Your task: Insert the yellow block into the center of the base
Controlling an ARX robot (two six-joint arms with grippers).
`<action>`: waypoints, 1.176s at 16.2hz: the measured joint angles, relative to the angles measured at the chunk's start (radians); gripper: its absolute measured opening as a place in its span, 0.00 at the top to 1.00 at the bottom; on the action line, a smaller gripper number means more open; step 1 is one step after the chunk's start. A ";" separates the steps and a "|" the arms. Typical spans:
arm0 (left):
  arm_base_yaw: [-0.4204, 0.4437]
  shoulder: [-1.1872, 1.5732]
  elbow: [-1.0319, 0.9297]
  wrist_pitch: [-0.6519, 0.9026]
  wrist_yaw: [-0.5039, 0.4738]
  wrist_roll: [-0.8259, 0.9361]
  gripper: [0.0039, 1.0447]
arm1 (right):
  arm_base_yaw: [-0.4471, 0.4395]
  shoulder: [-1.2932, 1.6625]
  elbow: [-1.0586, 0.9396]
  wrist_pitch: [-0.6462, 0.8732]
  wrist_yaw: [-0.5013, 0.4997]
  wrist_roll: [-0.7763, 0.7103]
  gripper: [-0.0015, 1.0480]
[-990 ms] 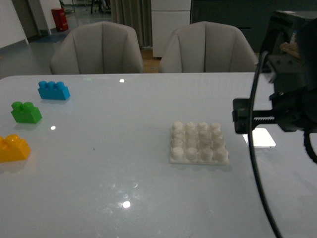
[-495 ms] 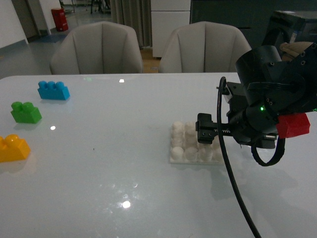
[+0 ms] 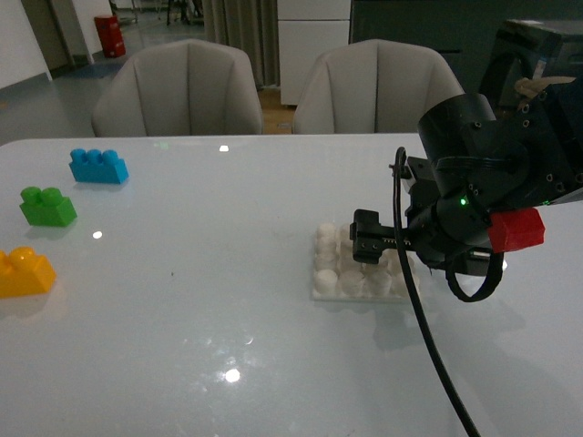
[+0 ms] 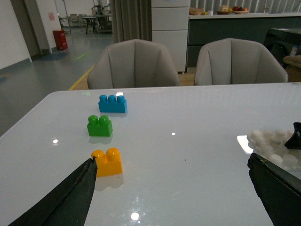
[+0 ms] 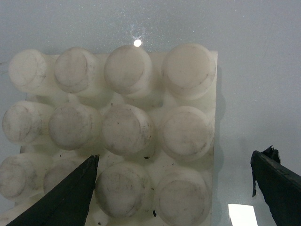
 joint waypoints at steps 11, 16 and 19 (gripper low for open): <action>0.000 0.000 0.000 0.000 0.000 0.000 0.06 | 0.110 0.043 0.055 0.019 -0.007 -0.056 0.06; 0.000 0.000 0.000 0.000 0.000 0.000 0.06 | 0.173 0.082 0.133 -0.014 -0.015 -0.056 0.06; 0.000 0.000 0.000 0.000 0.000 0.000 0.06 | 0.188 0.097 0.161 -0.024 -0.017 -0.056 0.06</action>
